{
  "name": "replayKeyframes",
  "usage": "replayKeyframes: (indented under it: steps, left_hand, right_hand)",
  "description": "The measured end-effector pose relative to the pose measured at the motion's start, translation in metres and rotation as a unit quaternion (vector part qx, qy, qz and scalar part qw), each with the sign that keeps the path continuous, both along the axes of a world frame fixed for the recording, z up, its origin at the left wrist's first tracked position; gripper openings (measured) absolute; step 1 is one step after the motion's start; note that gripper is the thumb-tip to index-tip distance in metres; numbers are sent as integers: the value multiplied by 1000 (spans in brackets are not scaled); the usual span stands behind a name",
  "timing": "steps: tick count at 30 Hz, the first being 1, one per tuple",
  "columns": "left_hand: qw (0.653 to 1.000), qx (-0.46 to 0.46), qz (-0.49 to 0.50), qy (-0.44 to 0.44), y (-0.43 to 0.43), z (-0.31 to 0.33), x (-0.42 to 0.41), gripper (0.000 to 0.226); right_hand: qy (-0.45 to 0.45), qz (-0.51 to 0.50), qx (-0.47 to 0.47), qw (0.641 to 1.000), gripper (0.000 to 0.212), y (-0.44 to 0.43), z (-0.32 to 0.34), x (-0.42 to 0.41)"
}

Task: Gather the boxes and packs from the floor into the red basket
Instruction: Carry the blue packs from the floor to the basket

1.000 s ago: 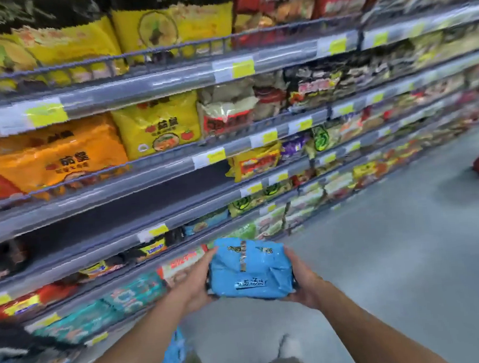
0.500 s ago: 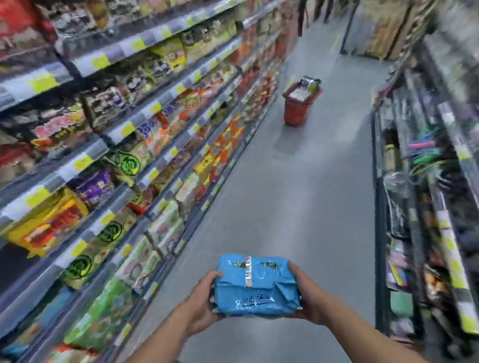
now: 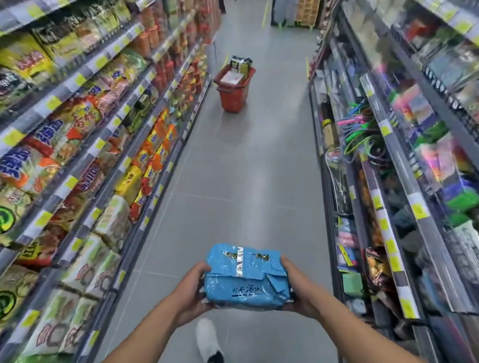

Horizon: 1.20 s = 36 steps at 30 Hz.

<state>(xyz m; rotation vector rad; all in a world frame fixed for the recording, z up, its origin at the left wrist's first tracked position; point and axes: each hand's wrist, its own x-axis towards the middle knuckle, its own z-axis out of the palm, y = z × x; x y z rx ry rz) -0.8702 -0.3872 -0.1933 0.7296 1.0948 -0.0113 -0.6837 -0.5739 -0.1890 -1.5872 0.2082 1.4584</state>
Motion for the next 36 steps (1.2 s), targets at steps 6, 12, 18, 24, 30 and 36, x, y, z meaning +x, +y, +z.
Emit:
replayKeyframes:
  steps: [6,12,18,24,30,36]
  left_hand:
    - [1000,19,-23,5,82,-12,61,36]
    - [998,36,-47,-3,181,2,136,28]
    - [992,59,-111,-7,275,13,221,28]
    - [990,57,-130,-23,349,12,313,27]
    - [990,48,-132,-29,434,5,420,30]
    - [988,59,-139,-44,519,24,533,33]
  right_hand:
    - [-8,1,9,1000,56,74,-2,60]
    - [-12,-22,16,1000,55,170,7,127]
    - [-33,-57,30,997,55,252,22,192]
    - [-83,-52,21,995,57,319,23,274]
    - [-93,-53,28,994,56,400,14,381]
    - [-87,-50,38,994,51,491,18,501]
